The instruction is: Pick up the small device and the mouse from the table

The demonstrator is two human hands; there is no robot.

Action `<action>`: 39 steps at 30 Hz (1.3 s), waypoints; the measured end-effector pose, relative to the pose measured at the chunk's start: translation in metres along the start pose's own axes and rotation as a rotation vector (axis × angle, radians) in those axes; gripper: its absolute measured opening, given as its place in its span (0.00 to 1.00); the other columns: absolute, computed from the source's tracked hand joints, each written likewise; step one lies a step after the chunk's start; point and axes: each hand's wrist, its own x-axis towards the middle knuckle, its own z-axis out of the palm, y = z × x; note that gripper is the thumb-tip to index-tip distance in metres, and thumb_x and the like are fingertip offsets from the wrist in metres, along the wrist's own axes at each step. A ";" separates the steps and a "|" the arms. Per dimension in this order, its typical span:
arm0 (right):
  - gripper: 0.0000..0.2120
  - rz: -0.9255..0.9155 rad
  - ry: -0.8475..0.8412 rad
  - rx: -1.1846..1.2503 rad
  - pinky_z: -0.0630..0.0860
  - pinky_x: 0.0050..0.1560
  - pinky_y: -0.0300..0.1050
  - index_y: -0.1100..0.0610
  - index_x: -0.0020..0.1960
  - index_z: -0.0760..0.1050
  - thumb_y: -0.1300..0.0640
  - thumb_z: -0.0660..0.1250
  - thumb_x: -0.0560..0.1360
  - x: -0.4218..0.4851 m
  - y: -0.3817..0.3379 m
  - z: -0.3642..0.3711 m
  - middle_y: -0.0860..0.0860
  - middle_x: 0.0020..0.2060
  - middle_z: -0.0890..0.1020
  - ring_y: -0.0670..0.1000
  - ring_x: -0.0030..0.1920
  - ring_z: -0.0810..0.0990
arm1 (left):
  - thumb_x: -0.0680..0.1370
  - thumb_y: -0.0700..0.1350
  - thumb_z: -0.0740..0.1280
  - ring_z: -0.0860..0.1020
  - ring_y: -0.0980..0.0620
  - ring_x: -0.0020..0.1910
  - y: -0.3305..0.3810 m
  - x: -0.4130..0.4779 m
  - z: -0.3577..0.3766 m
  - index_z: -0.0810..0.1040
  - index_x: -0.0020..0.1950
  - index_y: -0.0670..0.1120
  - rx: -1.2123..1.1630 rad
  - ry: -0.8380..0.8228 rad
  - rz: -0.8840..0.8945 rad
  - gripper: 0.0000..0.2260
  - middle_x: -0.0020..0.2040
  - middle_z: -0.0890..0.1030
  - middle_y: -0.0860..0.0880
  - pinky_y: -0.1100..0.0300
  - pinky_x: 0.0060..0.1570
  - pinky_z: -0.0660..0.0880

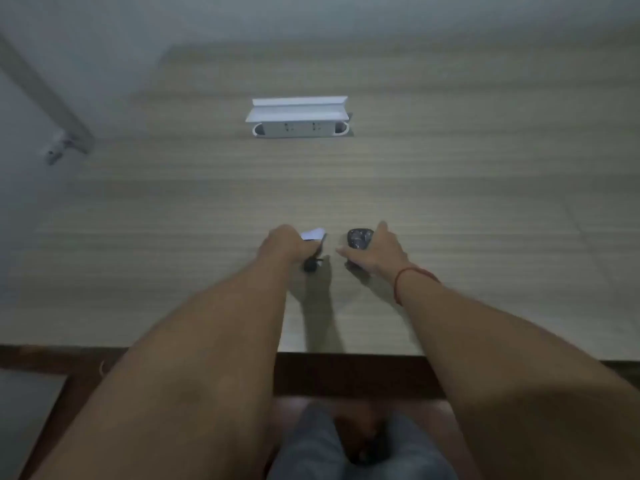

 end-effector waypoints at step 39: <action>0.31 -0.358 0.438 0.256 0.78 0.54 0.50 0.55 0.58 0.76 0.44 0.79 0.60 0.036 0.067 0.062 0.52 0.53 0.82 0.53 0.51 0.80 | 0.77 0.48 0.66 0.77 0.41 0.56 -0.021 0.028 0.089 0.76 0.54 0.35 -0.745 0.690 0.341 0.16 0.56 0.79 0.38 0.56 0.50 0.71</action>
